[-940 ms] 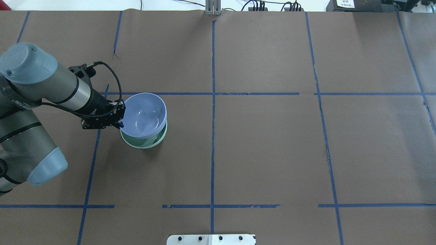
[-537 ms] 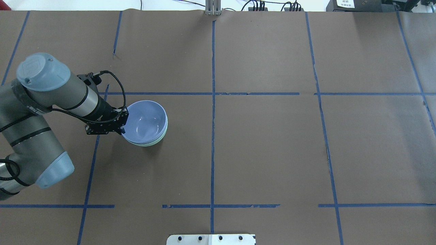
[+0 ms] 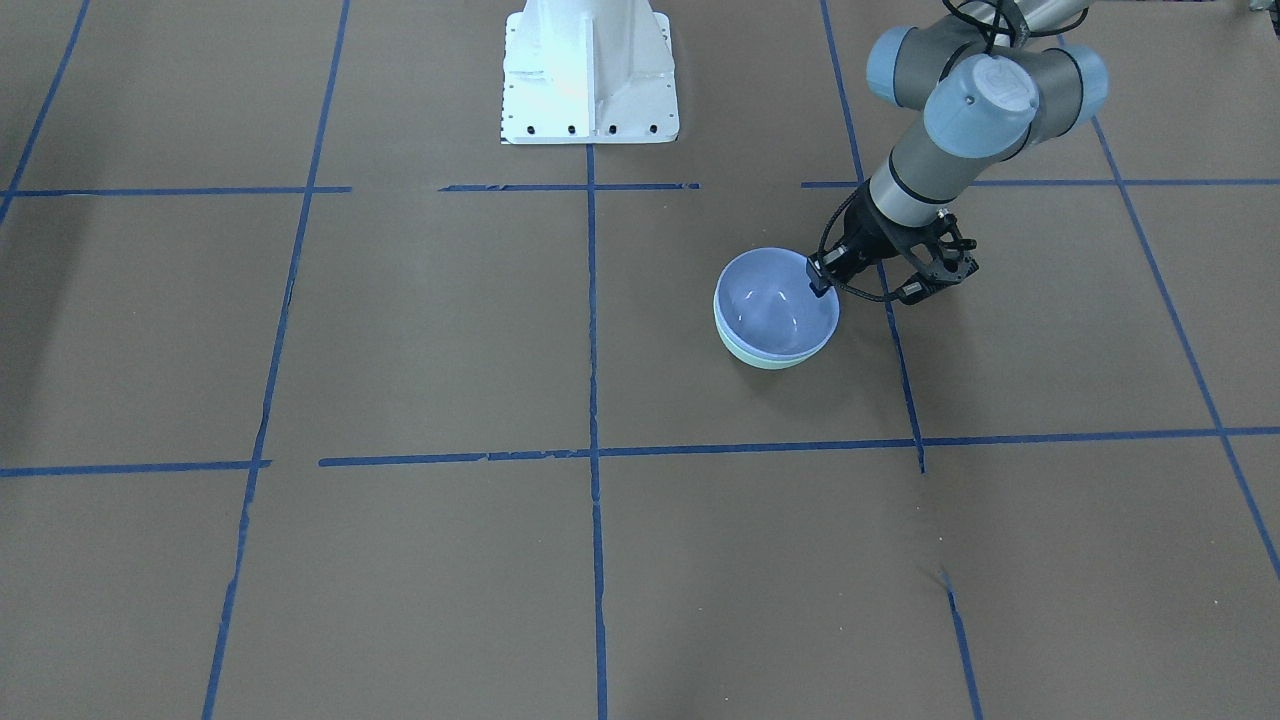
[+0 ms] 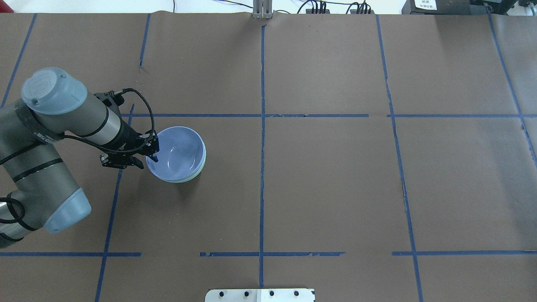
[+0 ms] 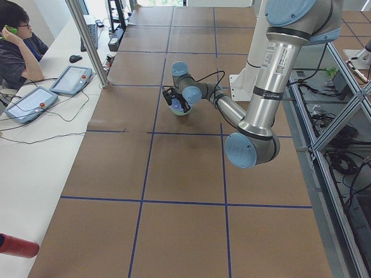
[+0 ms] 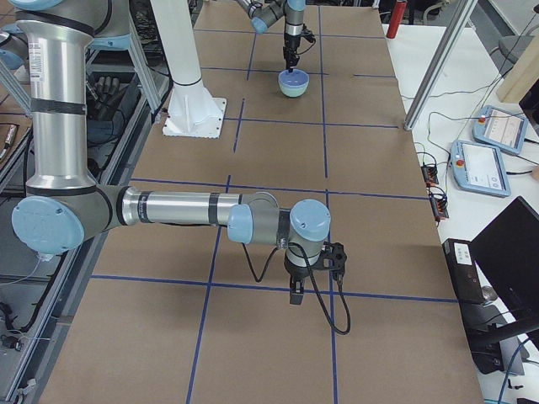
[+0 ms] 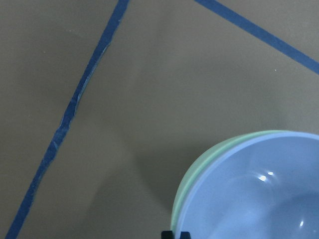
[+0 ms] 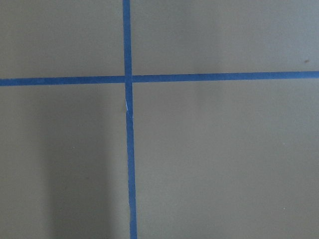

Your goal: Stack blue bowl on green bowl

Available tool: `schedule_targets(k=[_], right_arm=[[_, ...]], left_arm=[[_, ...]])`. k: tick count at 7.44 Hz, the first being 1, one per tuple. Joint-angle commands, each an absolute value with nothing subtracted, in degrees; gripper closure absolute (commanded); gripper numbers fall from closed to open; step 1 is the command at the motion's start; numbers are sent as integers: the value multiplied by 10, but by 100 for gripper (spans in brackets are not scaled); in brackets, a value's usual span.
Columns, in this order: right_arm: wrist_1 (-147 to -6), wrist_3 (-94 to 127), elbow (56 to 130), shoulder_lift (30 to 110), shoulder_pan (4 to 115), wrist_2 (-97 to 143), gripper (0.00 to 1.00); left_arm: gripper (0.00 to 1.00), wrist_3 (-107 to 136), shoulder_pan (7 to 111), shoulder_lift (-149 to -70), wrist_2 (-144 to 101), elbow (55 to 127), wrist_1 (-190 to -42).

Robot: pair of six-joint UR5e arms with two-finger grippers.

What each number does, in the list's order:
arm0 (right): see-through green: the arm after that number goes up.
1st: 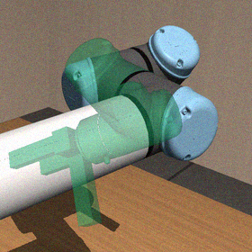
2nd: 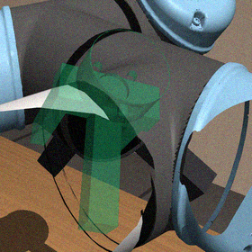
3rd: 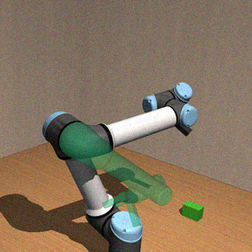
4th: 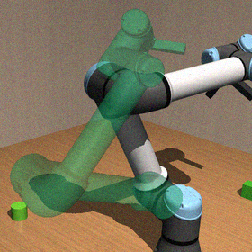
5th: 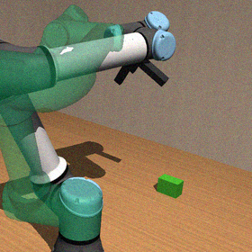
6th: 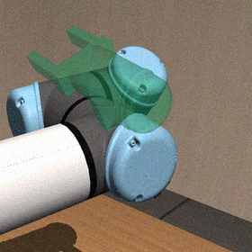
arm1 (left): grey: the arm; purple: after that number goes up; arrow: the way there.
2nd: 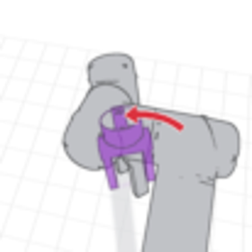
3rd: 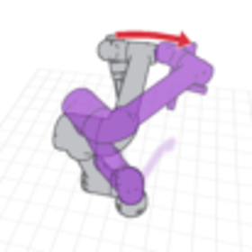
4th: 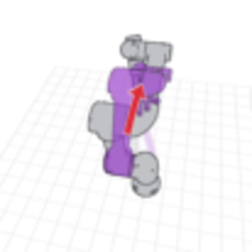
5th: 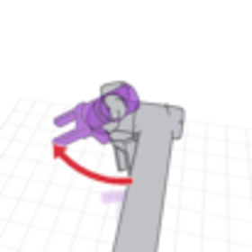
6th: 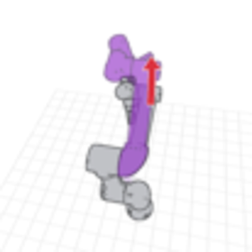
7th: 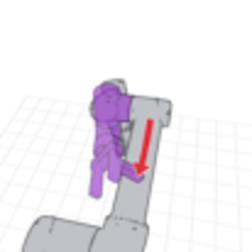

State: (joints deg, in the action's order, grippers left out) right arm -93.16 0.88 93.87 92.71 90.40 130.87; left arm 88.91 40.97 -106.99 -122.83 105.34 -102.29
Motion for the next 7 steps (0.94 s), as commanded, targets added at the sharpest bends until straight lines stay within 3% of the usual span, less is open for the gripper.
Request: schedule_targets(k=[1, 3, 7], right_arm=[[-932, 9, 939, 927, 904, 1309, 0], [-932, 9, 939, 927, 904, 1309, 0], [-932, 9, 939, 927, 904, 1309, 0]], left_arm=[[0, 888, 416, -1068, -1228, 1063, -1023], [0, 792, 453, -1020, -1231, 1105, -1023], [0, 292, 696, -857, -1327, 1104, -1017]])
